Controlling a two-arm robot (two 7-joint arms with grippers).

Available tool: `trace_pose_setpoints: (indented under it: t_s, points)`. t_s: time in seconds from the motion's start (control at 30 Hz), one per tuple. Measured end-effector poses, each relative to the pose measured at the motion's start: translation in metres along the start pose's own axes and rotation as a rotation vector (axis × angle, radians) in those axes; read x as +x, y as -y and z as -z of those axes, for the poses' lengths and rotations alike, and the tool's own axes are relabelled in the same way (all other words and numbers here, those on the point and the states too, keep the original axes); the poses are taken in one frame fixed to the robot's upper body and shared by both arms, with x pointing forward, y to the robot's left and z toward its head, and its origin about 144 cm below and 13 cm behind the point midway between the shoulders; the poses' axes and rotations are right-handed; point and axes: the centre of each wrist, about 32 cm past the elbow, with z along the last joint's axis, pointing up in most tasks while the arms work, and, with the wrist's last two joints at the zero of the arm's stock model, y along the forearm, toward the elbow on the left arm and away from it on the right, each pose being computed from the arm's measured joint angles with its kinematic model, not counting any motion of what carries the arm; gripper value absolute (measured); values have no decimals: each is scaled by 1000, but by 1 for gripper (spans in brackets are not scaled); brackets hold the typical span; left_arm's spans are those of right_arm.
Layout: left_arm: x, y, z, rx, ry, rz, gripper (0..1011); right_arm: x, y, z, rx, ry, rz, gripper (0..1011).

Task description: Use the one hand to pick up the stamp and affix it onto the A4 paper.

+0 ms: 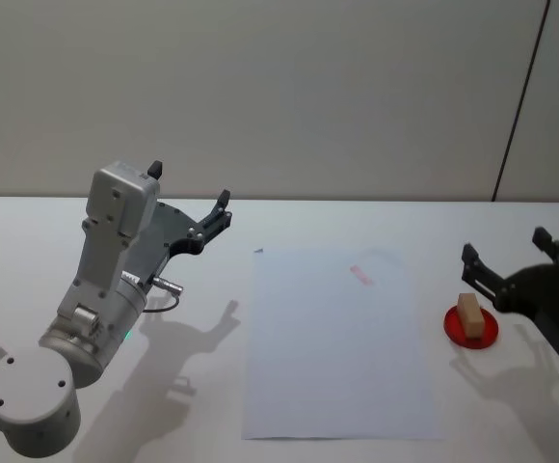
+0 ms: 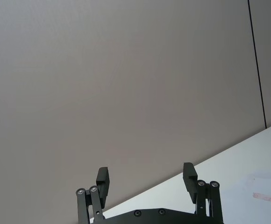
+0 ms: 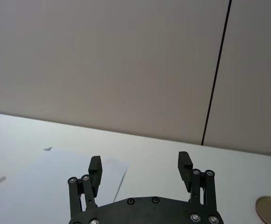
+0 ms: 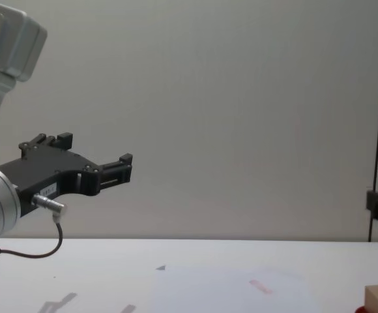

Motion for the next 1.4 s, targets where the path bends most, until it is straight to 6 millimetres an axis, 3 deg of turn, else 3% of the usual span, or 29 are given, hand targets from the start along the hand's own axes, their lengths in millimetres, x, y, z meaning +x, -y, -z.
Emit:
trace_pose_setpoints:
  t_s: [0.23, 0.53, 1.4]
  points:
    - [0, 0, 0, 0, 0, 0, 1003, -5, 11, 1, -49, 0, 11, 1004]
    - [0, 0, 0, 0, 0, 0, 1003, -12, 11, 1, -103, 6, 4, 1003]
    - [0, 0, 0, 0, 0, 0, 1003, -23, -24, 17, -263, 18, 43, 1003]
